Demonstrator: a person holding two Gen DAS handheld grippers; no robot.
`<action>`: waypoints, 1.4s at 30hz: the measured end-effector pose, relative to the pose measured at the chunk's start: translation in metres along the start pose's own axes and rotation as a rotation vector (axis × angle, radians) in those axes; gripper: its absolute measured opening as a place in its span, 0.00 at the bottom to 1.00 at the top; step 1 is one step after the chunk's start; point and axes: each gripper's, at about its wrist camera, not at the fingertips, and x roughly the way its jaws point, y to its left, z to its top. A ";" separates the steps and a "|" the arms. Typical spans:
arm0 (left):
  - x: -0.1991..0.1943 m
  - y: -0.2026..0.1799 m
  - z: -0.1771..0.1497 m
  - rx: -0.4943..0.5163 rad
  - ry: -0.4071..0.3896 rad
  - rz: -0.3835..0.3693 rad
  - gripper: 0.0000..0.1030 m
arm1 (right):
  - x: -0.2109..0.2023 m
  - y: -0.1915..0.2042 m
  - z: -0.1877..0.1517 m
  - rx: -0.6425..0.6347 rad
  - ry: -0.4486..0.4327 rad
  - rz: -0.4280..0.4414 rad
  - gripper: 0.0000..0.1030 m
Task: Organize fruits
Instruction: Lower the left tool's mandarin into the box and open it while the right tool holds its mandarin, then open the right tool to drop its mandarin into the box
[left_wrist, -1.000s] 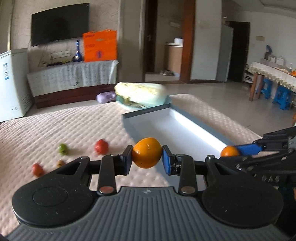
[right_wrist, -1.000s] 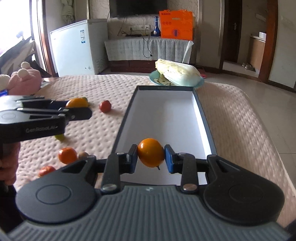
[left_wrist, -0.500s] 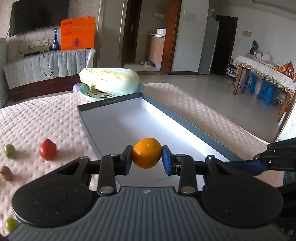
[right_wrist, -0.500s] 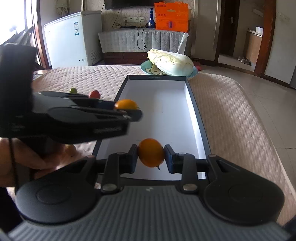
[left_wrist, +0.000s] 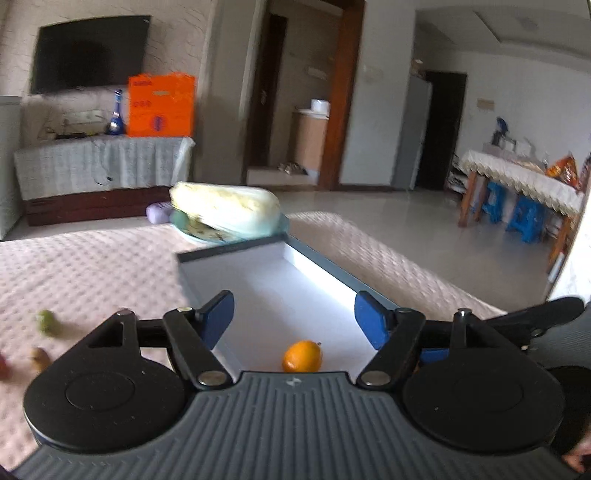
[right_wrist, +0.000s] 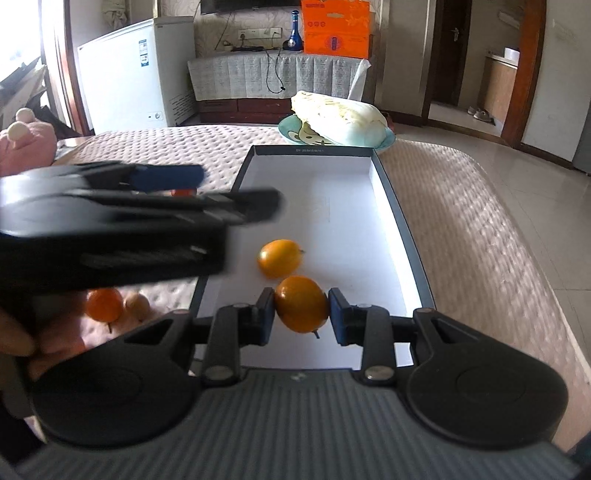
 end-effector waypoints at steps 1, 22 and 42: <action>-0.007 0.004 0.001 -0.008 -0.009 0.017 0.74 | 0.000 0.000 0.001 0.010 -0.003 0.002 0.34; -0.145 -0.004 -0.055 0.016 0.084 0.118 0.74 | 0.001 0.003 0.005 0.117 -0.034 0.037 0.34; -0.164 -0.006 -0.082 -0.017 0.142 0.220 0.74 | 0.001 -0.004 0.003 0.183 -0.053 -0.002 0.55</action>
